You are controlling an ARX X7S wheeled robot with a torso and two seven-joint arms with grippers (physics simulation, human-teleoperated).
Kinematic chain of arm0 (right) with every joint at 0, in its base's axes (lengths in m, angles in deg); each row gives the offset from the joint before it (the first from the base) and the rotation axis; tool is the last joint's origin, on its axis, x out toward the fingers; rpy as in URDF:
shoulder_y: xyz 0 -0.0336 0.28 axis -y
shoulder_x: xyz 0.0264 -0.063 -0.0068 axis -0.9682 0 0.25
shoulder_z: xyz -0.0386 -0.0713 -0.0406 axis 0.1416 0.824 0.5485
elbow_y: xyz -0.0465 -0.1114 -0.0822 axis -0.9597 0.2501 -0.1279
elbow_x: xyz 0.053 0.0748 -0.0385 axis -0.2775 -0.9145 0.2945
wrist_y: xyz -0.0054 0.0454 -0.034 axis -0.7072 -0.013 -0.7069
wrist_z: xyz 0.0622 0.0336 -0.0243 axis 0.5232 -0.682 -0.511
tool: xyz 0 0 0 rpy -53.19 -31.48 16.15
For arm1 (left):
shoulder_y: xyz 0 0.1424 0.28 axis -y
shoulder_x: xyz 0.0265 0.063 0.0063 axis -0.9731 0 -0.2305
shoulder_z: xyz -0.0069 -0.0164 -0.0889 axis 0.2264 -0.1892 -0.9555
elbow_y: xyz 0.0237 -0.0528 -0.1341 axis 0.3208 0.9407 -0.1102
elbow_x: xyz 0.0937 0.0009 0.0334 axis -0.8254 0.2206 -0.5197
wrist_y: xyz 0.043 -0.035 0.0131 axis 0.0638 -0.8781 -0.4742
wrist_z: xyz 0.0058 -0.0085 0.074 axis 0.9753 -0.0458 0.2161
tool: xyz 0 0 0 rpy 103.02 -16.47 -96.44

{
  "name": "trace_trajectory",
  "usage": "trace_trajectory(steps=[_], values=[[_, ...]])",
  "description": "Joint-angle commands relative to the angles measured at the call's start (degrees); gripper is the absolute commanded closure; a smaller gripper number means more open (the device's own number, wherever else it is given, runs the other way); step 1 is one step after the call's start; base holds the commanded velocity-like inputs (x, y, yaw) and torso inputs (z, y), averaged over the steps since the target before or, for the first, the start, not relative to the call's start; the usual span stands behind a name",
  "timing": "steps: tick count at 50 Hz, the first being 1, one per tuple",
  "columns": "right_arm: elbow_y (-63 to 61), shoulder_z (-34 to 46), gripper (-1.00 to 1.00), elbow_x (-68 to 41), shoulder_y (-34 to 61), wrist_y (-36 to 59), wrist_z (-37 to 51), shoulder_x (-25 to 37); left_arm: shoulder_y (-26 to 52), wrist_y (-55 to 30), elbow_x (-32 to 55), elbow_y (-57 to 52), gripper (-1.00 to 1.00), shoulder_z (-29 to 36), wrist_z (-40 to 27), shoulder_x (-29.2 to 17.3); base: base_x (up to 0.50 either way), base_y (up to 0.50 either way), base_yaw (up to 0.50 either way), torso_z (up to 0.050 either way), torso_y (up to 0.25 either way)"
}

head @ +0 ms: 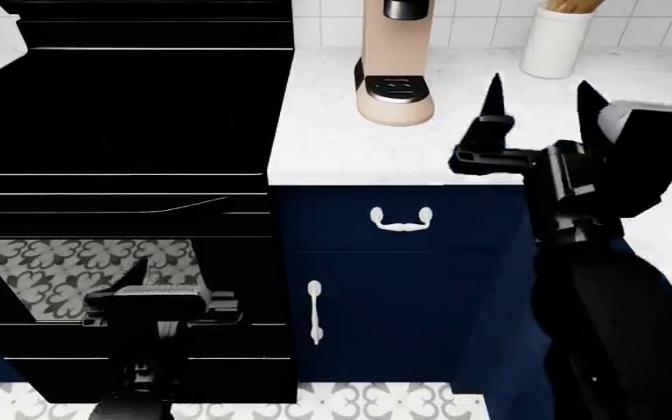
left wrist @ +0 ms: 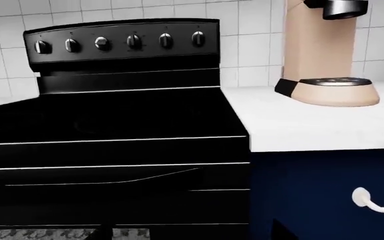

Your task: Pick the mug from the cabinet, place it under the coffee machine dispenser, and press the start button.

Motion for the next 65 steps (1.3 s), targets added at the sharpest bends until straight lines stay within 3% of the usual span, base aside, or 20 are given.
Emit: trace_trajectory(steps=[1, 8, 31, 56, 65], values=[[3.82, -0.28, -1.00, -8.45, 48.28, 32.19, 1.88, 2.41, 14.28, -6.35, -0.46, 9.52, -1.00, -1.13, 0.20, -3.50, 0.00, 0.00, 0.00, 0.000, 0.000], [13.88, 0.63, -1.00, -8.44, 54.84, 31.29, 0.38, 1.07, 14.69, -8.89, 3.69, 9.35, -1.00, -2.06, 2.71, -3.17, 0.00, 0.00, 0.00, 0.000, 0.000], [22.44, 4.63, -1.00, -5.24, 55.44, 29.59, 1.51, 2.62, 13.86, -13.35, 6.66, 4.71, -1.00, -2.12, 3.46, -4.02, 0.00, 0.01, 0.00, 0.000, 0.000], [23.08, 4.29, -1.00, -5.98, 55.26, 29.60, 1.87, 2.76, 13.69, -13.77, 7.07, 3.21, -1.00, -1.67, 3.13, -4.83, 0.00, 0.50, 0.00, 0.000, 0.000], [23.89, 5.25, -1.00, -5.48, 55.52, 28.57, 1.68, 3.51, 14.16, -13.91, 6.33, 2.24, -1.00, -0.90, 2.39, -4.93, 0.00, 0.02, 0.00, 0.000, 0.000]])
